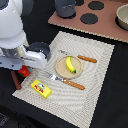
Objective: Interact with the objects in diverse but meaningful ways.
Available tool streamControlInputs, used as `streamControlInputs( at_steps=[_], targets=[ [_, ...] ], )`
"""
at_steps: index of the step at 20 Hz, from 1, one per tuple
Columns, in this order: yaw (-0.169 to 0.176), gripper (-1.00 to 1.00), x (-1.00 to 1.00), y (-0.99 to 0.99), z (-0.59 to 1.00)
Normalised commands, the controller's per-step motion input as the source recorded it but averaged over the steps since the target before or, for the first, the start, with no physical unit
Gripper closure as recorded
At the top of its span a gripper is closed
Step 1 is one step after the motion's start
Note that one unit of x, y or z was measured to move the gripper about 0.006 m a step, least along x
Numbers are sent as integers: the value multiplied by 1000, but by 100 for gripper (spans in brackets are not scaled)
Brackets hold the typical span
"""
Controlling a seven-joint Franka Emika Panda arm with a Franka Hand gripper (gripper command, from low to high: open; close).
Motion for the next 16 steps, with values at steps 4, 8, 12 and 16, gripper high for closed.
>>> streamControlInputs(
  at_steps=[4,8,12,16],
  targets=[
    [-3,100,-321,52,963],
    [0,100,26,354,864],
    [0,100,424,741,550],
    [0,100,624,939,476]
  ],
)
